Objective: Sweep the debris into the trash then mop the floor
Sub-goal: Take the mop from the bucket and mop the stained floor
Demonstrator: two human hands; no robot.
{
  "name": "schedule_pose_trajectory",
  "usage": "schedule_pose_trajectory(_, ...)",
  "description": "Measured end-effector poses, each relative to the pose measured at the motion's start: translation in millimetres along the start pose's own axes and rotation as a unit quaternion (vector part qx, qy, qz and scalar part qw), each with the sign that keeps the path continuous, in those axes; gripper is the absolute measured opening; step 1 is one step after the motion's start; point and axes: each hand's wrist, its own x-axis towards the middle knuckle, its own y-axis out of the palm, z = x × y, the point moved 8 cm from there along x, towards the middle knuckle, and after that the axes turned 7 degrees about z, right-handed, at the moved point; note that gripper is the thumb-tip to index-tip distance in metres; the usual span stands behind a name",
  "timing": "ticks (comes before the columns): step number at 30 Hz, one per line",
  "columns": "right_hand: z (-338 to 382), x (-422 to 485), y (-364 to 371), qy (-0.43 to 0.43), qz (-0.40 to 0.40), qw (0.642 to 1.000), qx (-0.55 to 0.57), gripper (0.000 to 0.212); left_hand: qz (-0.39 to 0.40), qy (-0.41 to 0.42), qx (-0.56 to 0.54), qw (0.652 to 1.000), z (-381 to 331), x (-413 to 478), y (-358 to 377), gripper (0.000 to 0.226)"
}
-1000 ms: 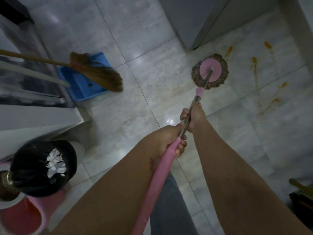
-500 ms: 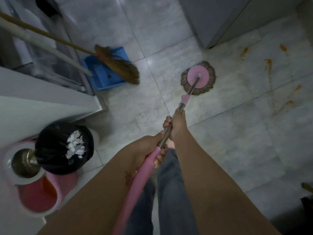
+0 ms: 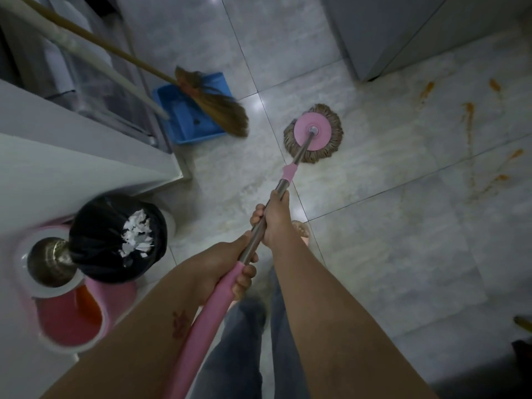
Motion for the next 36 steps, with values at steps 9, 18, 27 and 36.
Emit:
schedule_pose_trajectory(9,144.4,78.2,14.0,-0.028,-0.007,0.998,-0.057,0.034,0.026,0.053,-0.016,0.998,-132.3,58.0,53.4,0.046)
schedule_pose_trajectory(18,196.1,102.7,27.1,-0.030,0.018,0.996,-0.079,0.034,0.028,0.061,-0.010,0.998,-183.5,70.0,77.8,0.047)
schedule_pose_trajectory(27,107.4,42.2,-18.5,-0.027,0.004,0.998,-0.055,0.032,0.026,0.032,0.025,0.999,-79.7,44.1,68.0,0.050)
schedule_pose_trajectory(36,-51.1,-42.8,-100.2,-0.015,-0.047,0.999,0.024,0.029,-0.010,-0.021,0.139,0.990,82.1,9.8,37.0,0.051)
